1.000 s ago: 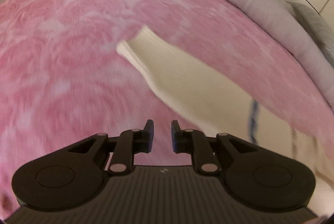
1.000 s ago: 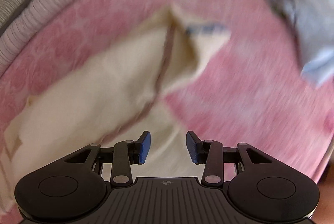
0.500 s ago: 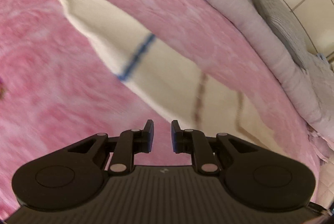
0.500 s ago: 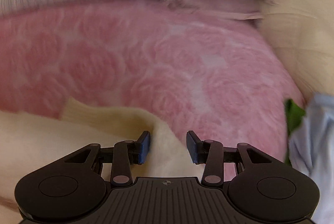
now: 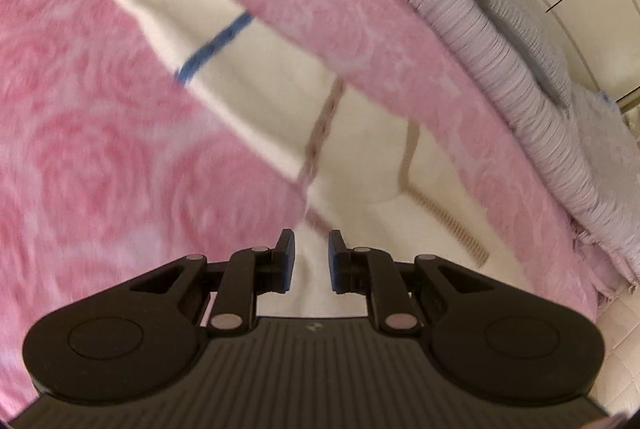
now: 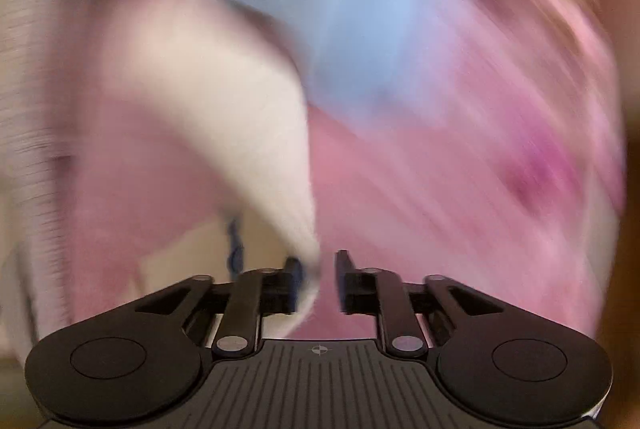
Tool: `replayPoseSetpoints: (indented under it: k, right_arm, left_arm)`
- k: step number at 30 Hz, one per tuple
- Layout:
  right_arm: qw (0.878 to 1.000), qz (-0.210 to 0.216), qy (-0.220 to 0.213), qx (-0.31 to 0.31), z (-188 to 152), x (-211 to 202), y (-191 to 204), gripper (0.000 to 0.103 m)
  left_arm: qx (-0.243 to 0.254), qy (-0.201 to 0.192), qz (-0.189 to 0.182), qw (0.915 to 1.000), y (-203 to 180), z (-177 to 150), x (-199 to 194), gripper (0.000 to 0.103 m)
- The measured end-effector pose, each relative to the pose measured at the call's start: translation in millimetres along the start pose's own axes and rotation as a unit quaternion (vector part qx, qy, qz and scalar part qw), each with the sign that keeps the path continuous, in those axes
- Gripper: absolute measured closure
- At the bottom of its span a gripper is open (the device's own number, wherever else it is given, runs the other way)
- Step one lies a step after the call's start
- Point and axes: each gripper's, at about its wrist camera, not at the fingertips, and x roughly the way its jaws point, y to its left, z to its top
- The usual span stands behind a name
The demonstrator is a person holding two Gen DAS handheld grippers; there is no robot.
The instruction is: Fold clothes
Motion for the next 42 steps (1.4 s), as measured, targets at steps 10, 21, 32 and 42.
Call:
replayPoseSetpoints:
  k: [10,21,32,42]
  right_arm:
    - [0.930,-0.046,-0.083,-0.354,-51.5,-26.1,79.8,0.079]
    - [0.820,0.109,0.021,-0.561,-120.8,86.2,277.3,0.079]
    - [0.746,0.105,0.181,-0.632,-209.4,209.1,346.4,0.077]
    - [0.659,0.085,0.187,-0.723,-223.9,211.9,335.0,0.043]
  left_arm:
    - [0.096,0.018,-0.002,0.9952,-29.0,3.3,-0.8,0.091]
    - [0.262,0.030,-0.060,0.9628,-99.8,64.2,60.9,0.087]
    - [0.417,0.097,-0.124,0.8953,-192.2,97.3,162.7,0.085]
    - [0.534,0.150,-0.126,0.8223,-215.8,91.4,212.7,0.083]
